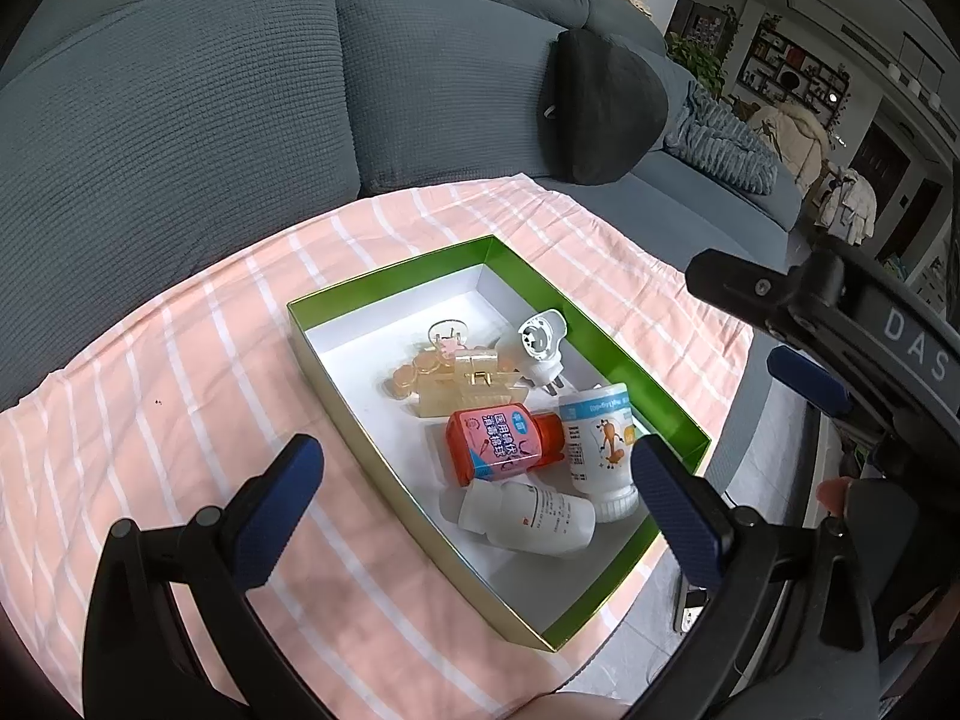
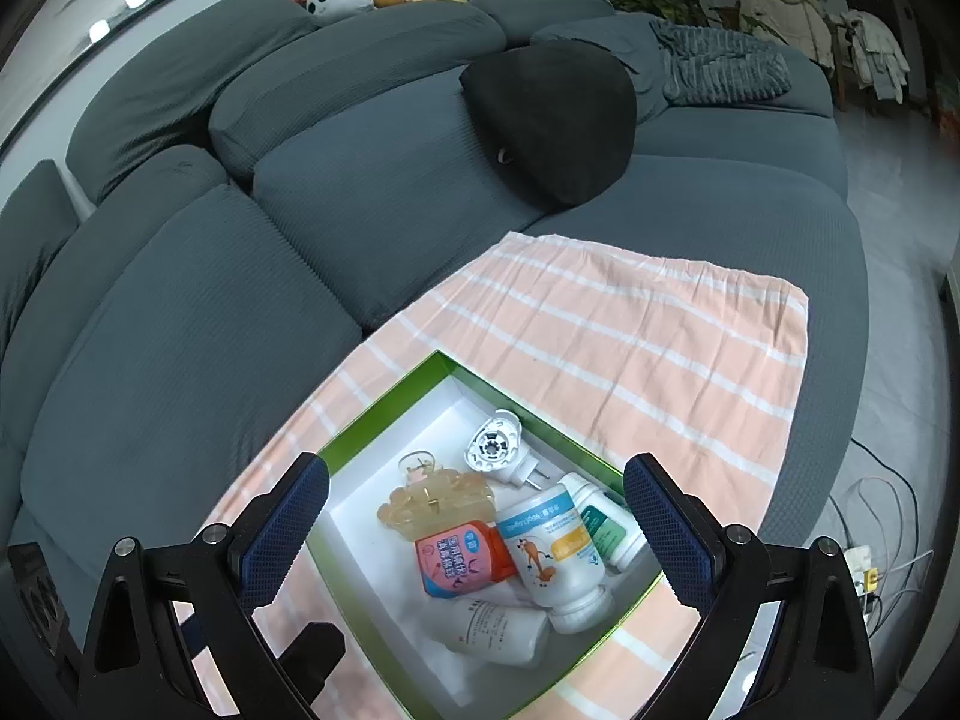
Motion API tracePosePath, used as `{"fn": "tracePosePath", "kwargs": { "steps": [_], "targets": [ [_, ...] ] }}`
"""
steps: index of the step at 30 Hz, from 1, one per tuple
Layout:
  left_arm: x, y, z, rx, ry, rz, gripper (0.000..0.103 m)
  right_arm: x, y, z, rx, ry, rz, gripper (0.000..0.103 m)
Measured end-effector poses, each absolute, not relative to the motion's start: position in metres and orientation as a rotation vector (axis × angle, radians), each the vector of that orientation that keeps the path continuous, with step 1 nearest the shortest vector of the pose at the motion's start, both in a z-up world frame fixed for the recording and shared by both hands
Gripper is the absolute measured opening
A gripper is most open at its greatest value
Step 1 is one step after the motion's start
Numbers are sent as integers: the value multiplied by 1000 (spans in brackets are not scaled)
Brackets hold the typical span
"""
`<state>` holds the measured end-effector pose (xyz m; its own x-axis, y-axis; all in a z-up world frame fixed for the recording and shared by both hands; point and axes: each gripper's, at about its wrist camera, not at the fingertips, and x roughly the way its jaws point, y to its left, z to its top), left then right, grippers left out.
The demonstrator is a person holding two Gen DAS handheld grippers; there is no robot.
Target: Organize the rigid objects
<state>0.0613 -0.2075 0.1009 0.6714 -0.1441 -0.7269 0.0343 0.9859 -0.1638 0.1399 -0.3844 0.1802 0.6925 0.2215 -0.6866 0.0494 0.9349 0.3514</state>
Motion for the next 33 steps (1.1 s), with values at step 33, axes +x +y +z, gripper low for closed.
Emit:
{"fn": "tracePosePath", "kwargs": {
  "steps": [33],
  "targets": [
    [61,-205,101,-152,834,-109,102,145,-383,181,319,817,106,99]
  ]
}}
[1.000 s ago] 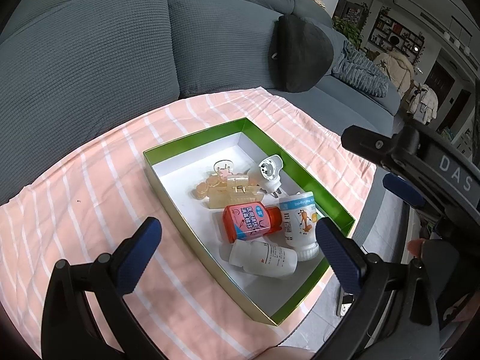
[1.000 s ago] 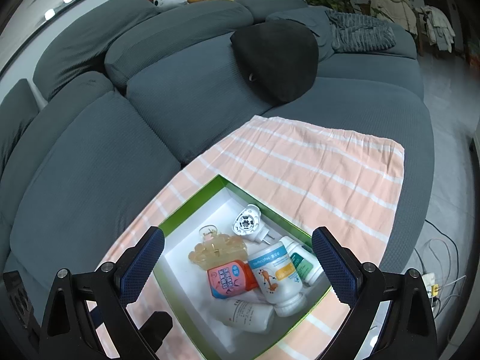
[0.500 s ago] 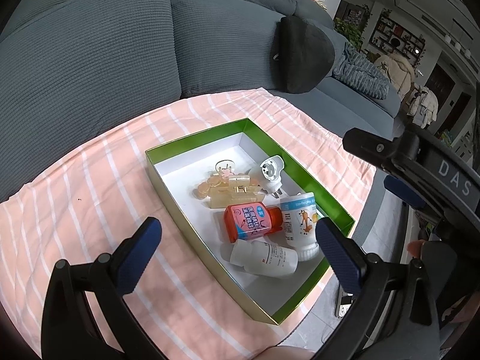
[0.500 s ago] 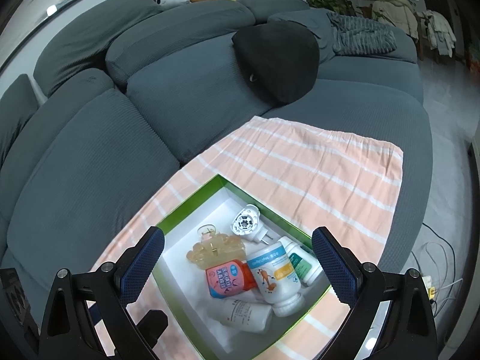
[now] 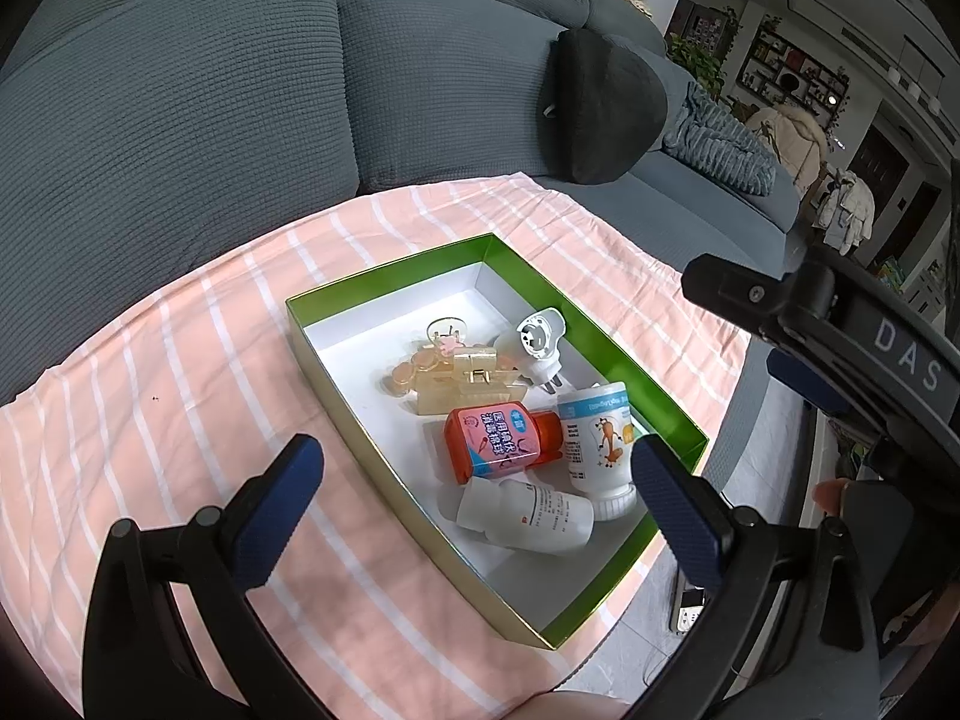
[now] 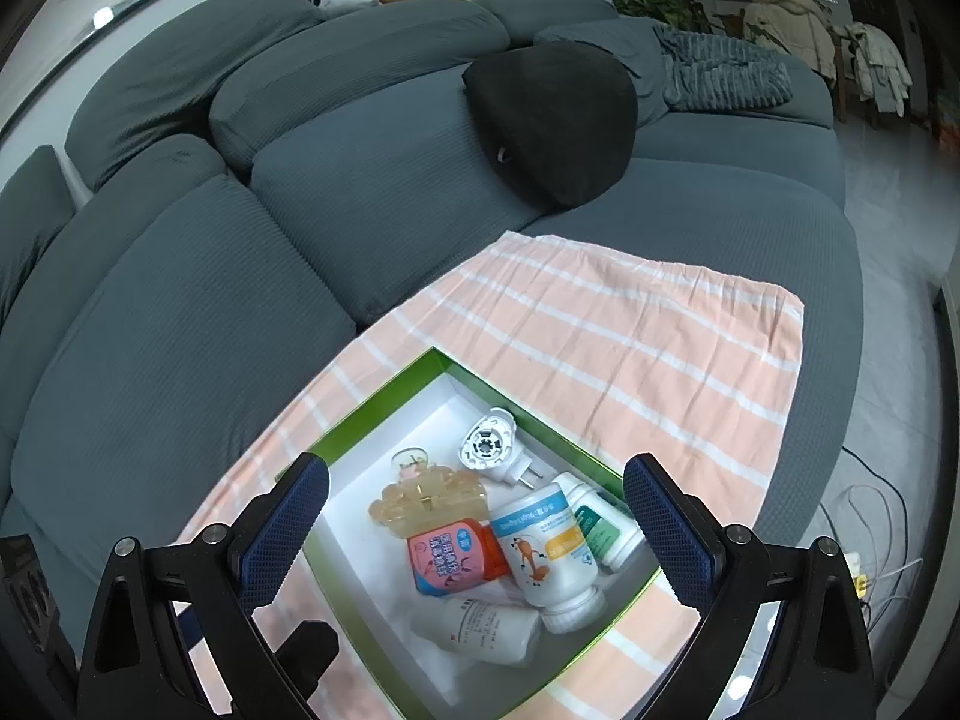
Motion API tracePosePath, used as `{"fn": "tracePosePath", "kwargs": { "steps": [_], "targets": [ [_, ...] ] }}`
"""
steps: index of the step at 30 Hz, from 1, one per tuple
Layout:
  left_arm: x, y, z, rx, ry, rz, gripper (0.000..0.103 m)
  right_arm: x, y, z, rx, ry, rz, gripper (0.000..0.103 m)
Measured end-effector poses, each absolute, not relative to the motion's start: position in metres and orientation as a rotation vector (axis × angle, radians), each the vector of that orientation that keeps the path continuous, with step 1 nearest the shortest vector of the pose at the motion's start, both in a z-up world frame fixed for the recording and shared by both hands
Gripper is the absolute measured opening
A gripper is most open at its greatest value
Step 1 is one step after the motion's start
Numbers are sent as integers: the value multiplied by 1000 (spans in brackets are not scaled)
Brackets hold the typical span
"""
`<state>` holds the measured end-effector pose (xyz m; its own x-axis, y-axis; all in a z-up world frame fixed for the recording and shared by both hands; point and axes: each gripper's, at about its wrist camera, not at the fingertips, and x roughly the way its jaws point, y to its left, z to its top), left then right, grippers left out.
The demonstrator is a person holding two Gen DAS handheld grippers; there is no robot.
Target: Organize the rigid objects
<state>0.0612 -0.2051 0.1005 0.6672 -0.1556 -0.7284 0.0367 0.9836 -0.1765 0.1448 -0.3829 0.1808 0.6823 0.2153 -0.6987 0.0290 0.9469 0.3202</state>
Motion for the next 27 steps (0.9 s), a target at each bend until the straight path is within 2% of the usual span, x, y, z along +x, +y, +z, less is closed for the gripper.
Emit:
{"fn": "tracePosePath", "kwargs": {
  "steps": [27],
  "targets": [
    [63,-209,95,-152,851,-124,102,144,-384,180,310,821,106,99]
  ]
}}
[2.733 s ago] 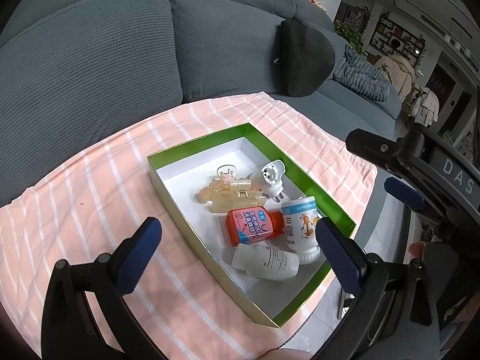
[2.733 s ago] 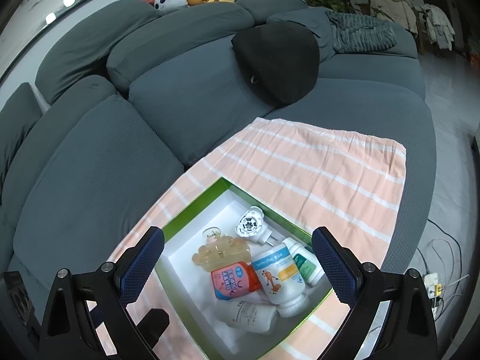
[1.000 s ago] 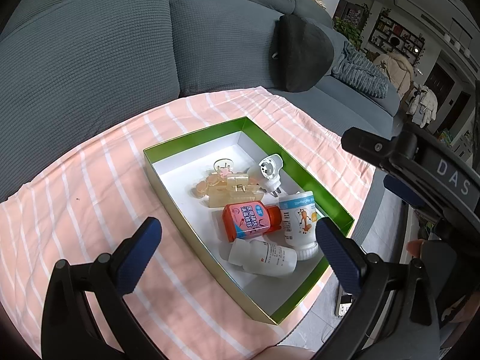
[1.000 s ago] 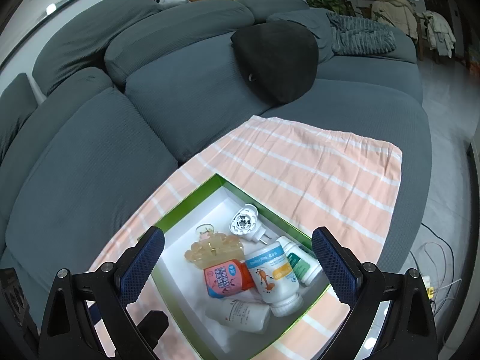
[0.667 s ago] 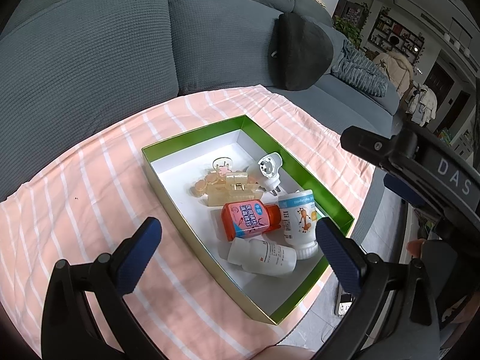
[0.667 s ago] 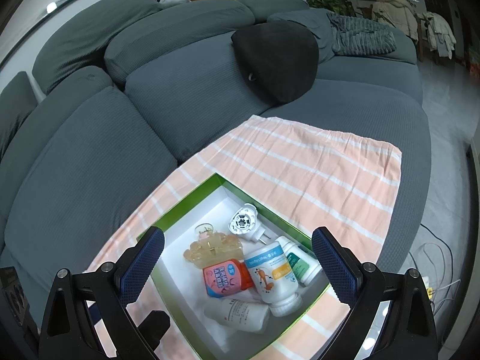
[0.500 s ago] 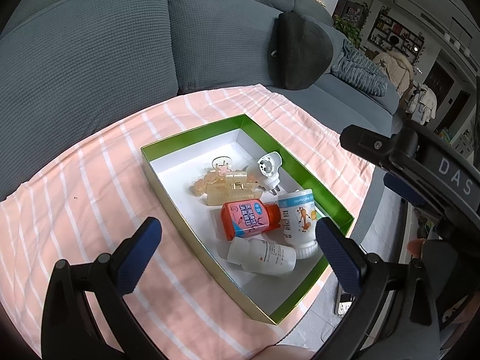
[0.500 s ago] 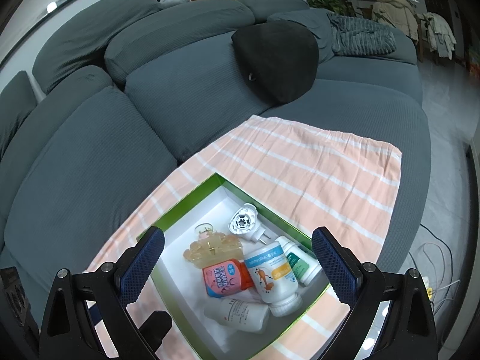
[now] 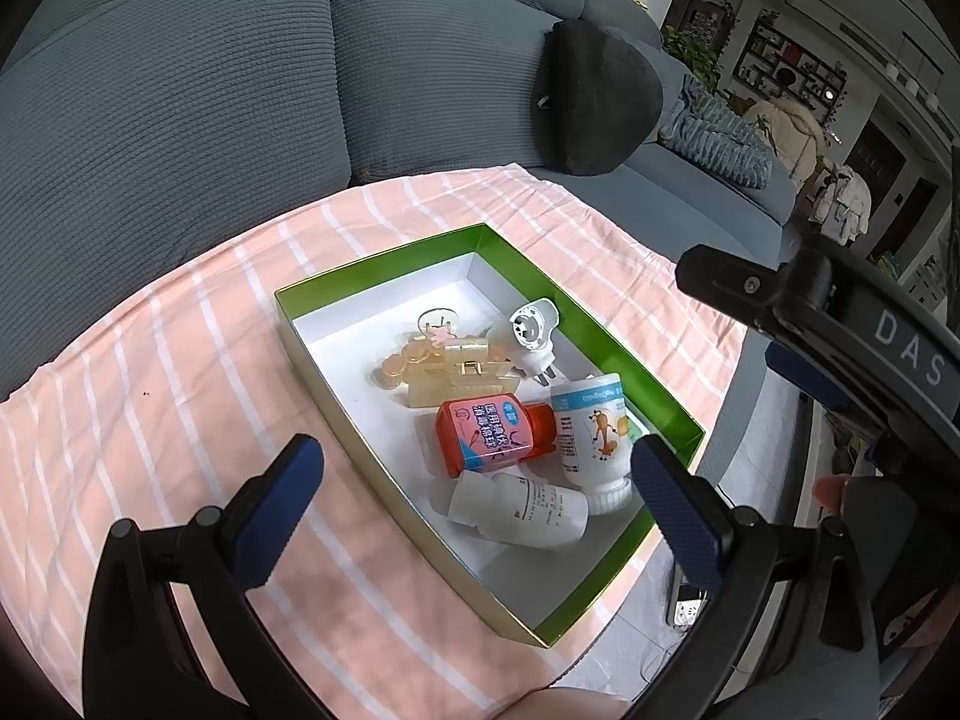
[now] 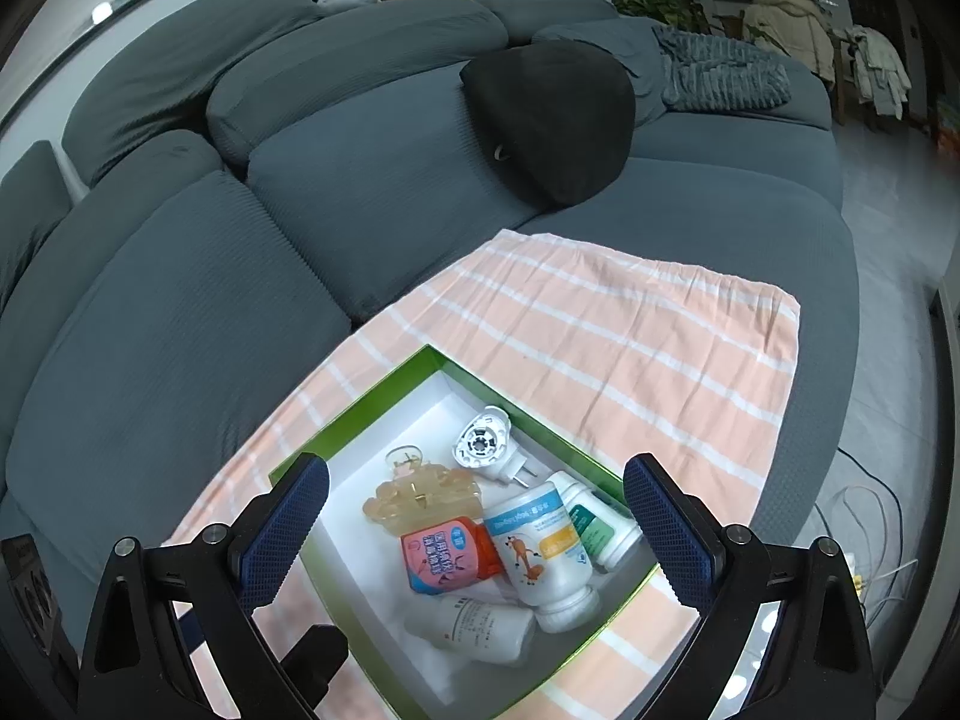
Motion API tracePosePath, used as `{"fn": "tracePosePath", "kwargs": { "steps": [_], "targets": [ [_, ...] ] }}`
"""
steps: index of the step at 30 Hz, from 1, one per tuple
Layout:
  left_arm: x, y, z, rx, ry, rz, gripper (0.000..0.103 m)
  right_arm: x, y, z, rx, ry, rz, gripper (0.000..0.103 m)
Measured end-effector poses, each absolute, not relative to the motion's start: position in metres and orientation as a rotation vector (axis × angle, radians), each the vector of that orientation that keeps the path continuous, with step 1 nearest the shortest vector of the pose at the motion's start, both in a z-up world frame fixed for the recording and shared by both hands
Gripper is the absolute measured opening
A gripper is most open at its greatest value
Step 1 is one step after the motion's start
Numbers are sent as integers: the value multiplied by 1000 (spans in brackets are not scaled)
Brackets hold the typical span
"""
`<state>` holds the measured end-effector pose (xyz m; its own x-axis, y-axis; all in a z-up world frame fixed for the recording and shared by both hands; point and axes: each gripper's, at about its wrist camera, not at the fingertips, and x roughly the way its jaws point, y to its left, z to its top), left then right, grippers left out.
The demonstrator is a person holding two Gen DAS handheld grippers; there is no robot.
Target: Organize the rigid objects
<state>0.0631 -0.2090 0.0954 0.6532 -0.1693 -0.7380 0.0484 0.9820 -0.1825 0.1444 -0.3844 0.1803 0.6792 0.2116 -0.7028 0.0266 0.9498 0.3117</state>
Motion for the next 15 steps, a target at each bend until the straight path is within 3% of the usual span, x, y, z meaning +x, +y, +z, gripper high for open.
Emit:
{"fn": "tracePosePath", "kwargs": {
  "steps": [15],
  "targets": [
    [62,-211,95,-151,859,-131,102,148,-385,178,295,831,113,99]
  ]
}}
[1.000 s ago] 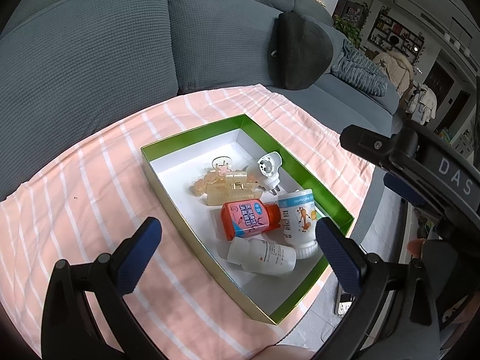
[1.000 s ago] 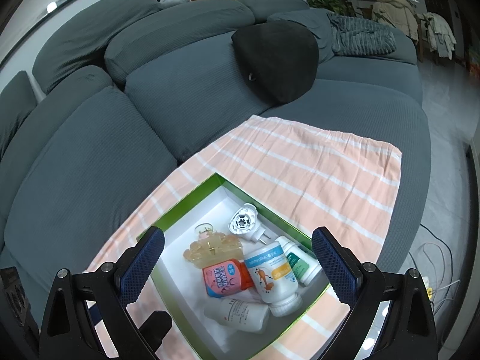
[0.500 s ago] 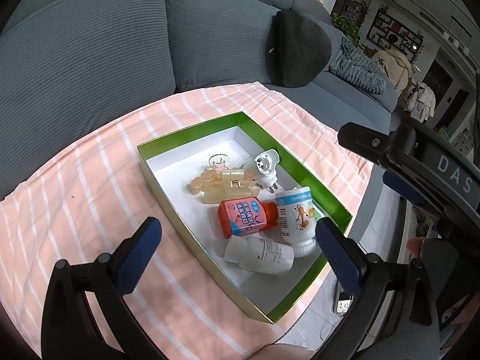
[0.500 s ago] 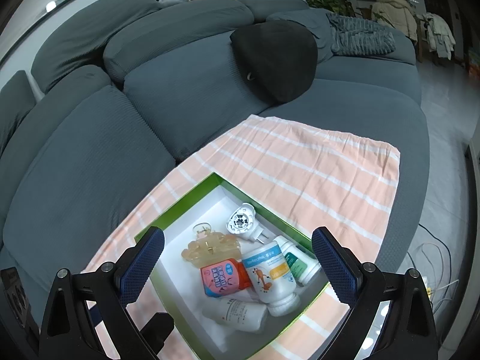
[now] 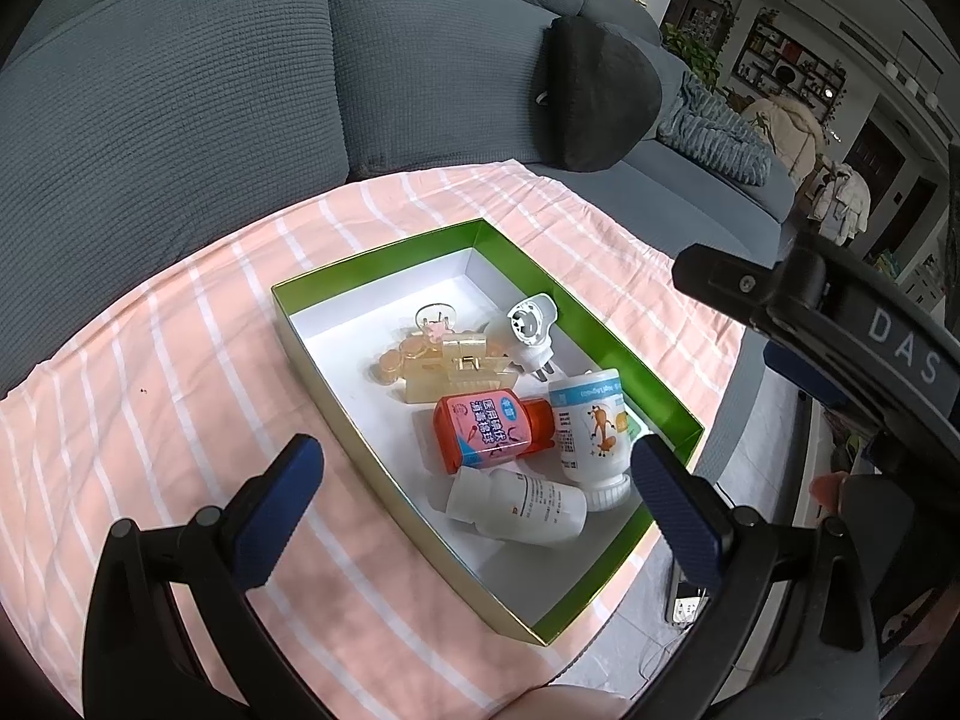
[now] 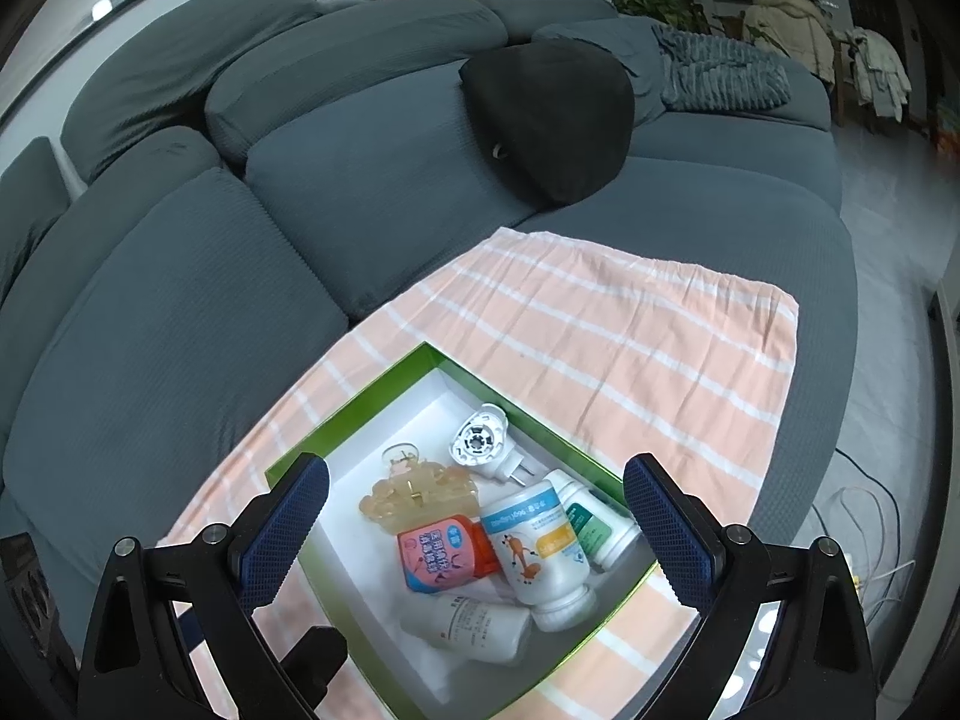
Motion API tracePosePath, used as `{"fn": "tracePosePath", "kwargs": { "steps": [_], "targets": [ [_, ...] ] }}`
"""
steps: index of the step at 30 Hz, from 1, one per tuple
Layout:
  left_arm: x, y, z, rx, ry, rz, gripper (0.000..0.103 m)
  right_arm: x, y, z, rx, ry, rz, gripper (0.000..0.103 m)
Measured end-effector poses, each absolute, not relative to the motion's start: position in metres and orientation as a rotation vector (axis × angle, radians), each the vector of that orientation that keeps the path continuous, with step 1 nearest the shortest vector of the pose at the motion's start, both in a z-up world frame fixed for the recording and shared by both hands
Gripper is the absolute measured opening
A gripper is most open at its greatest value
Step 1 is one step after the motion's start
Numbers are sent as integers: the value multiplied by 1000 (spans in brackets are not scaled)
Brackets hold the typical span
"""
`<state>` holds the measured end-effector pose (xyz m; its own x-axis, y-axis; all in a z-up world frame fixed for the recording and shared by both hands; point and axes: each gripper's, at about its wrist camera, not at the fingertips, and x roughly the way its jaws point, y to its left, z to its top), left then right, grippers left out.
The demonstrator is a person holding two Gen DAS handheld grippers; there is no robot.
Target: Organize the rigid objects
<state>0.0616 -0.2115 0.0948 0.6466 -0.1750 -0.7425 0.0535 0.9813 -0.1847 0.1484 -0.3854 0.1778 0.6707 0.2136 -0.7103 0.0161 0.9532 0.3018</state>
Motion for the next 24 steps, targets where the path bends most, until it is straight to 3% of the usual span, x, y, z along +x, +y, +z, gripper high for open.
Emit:
{"fn": "tracePosePath", "kwargs": {
  "steps": [24],
  "targets": [
    [63,-211,93,-157,873,-146,102,153,-383,176,278,839,116,99]
  ]
}}
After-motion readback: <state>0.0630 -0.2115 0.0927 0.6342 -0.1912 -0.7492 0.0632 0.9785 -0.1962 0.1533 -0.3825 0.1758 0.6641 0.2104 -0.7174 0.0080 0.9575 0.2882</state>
